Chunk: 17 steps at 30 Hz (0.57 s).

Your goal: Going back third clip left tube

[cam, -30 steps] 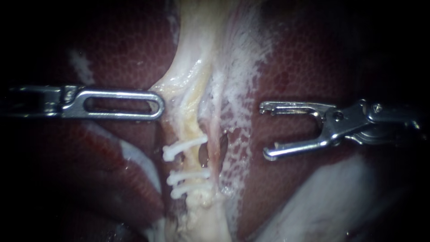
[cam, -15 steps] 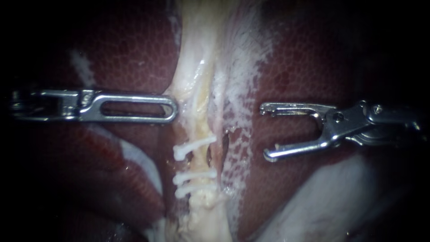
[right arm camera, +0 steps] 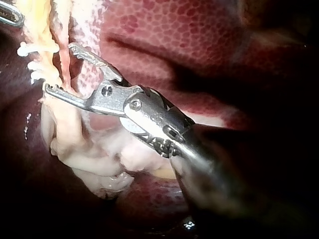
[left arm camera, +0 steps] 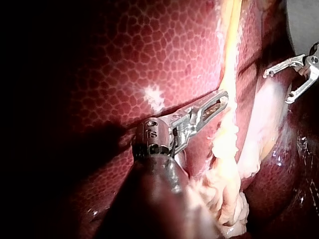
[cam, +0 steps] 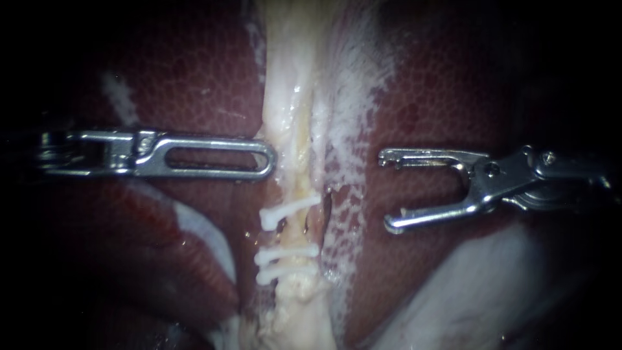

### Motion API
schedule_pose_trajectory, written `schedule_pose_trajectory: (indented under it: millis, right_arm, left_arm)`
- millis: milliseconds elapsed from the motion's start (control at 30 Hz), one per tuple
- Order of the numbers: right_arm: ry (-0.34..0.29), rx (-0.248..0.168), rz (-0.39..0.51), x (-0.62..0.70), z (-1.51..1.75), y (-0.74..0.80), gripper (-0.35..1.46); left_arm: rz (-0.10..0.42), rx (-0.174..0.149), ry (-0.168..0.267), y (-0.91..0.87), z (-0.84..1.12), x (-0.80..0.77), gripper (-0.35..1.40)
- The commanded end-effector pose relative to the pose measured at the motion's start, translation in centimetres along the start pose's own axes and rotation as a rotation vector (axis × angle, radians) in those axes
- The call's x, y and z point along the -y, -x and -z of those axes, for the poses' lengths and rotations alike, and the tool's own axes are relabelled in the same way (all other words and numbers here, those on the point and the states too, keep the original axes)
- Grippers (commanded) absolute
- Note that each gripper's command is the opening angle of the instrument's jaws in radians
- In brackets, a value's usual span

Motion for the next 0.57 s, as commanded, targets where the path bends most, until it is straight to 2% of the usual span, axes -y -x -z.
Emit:
schedule_pose_trajectory:
  millis: [33,567]
  right_arm:
    - [0.000,0.000,0.000,0.00,0.00,0.00,0.60]
    - [-0.001,0.000,-0.001,0.02,0.00,-0.03,0.60]
  left_arm:
    - [0.000,0.000,0.001,0.00,0.00,0.00,-0.35]
    - [0.005,-0.005,-0.002,-0.03,-0.02,0.00,-0.35]
